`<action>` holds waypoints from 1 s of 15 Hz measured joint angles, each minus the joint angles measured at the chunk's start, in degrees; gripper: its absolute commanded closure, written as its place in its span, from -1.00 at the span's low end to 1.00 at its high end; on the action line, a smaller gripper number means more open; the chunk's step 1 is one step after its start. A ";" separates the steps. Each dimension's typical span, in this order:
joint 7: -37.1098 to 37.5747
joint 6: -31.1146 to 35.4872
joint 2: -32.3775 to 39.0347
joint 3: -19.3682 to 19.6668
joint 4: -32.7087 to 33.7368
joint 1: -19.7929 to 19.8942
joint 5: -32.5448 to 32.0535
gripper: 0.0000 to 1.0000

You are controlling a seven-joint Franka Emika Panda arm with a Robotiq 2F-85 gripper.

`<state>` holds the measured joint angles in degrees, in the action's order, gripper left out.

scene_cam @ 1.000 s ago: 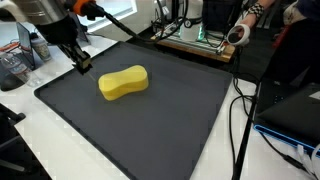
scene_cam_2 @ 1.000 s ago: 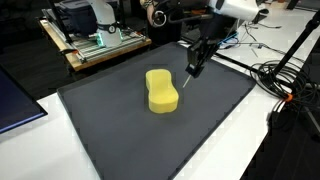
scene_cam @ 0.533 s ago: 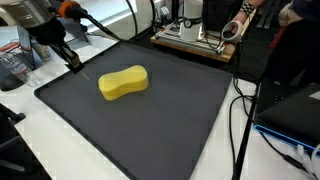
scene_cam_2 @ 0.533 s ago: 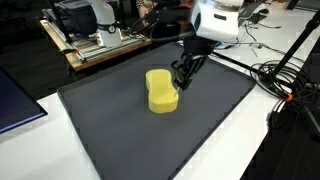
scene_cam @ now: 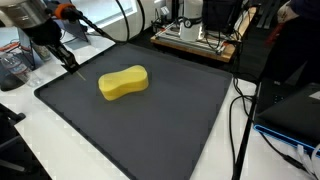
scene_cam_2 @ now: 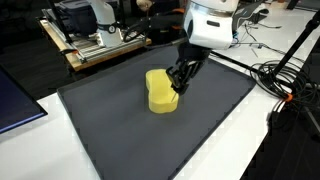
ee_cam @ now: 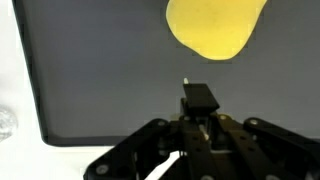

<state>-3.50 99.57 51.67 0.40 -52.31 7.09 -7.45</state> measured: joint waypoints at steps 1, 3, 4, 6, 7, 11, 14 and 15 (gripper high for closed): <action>0.02 0.00 0.01 0.00 -0.01 -0.02 -0.05 0.94; -0.40 -1.37 0.09 -0.04 -0.02 0.14 0.06 0.94; -0.69 -1.80 0.18 -0.06 -0.02 0.55 0.38 0.94; -2.28 -3.07 0.46 -0.33 -0.02 2.35 2.00 0.94; -3.29 -3.52 0.62 -0.51 -0.02 3.59 3.14 0.94; -7.90 -4.23 1.33 -1.80 -0.14 9.69 8.73 0.94; -12.11 -3.79 1.20 -3.65 -1.55 14.22 13.61 0.94; -13.47 -3.23 0.99 -4.30 -2.49 15.62 15.25 0.94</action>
<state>-16.97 96.34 52.67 -3.90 -54.80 22.71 7.80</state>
